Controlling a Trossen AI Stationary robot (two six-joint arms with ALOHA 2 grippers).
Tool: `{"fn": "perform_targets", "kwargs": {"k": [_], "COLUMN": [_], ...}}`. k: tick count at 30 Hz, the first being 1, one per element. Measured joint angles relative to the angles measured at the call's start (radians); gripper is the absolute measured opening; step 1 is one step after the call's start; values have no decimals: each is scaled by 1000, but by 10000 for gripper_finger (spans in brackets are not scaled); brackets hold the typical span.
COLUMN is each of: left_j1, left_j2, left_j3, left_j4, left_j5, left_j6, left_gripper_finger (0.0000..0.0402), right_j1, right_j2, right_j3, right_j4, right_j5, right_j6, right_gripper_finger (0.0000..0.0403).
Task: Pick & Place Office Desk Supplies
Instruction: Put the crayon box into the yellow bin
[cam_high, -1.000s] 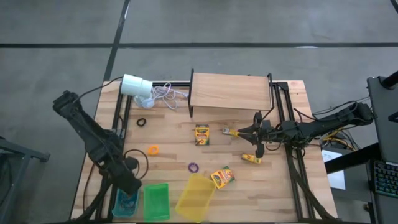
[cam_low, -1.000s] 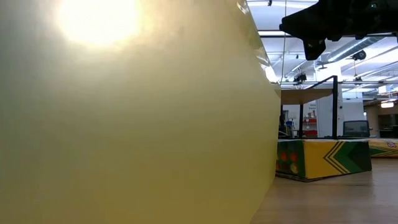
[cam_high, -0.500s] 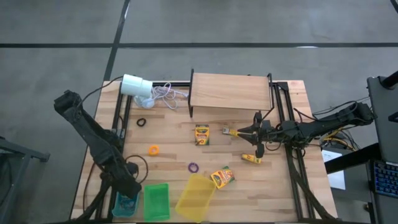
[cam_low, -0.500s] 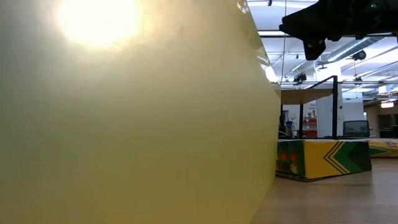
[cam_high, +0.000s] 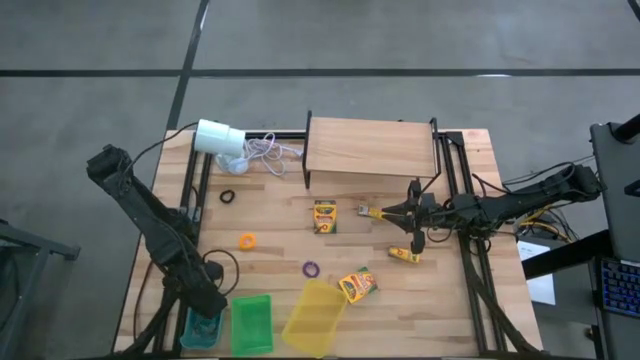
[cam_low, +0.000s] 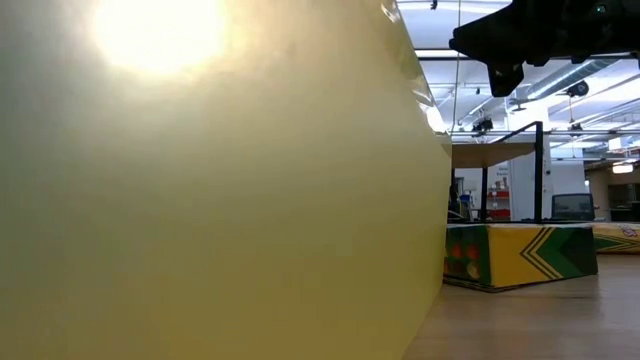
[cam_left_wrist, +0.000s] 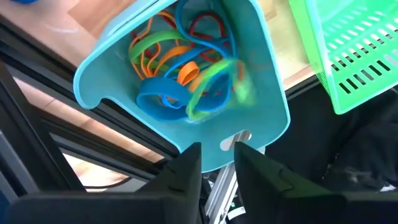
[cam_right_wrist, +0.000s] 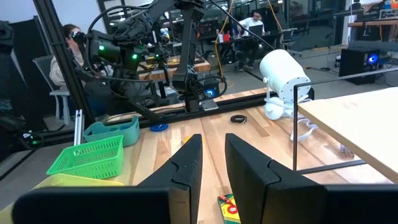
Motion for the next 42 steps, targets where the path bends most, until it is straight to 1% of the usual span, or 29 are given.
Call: {"fn": "perform_targets", "kwargs": {"k": [13, 20, 30, 38, 42], "left_j1": [0, 0, 1, 3, 9], "left_j2": [0, 0, -1, -41, -62], "left_j3": [0, 25, 73, 74, 74], "left_j4": [-11, -3, -72, -113, -159], "left_j5": [-1, -7, -79, -143, -195], "left_j6": [8, -2, 5, 6, 51], "left_gripper_finger": [109, 109, 109, 109, 109], "right_j1": [0, 0, 0, 0, 0], "right_j2": [0, 0, 0, 0, 0], "right_j3": [0, 0, 0, 0, 0], "right_j4": [0, 0, 0, 0, 0], "right_j5": [0, 0, 0, 0, 0], "right_j6": [0, 0, 0, 0, 0], "right_gripper_finger": [86, 81, 68, 79, 84]}}
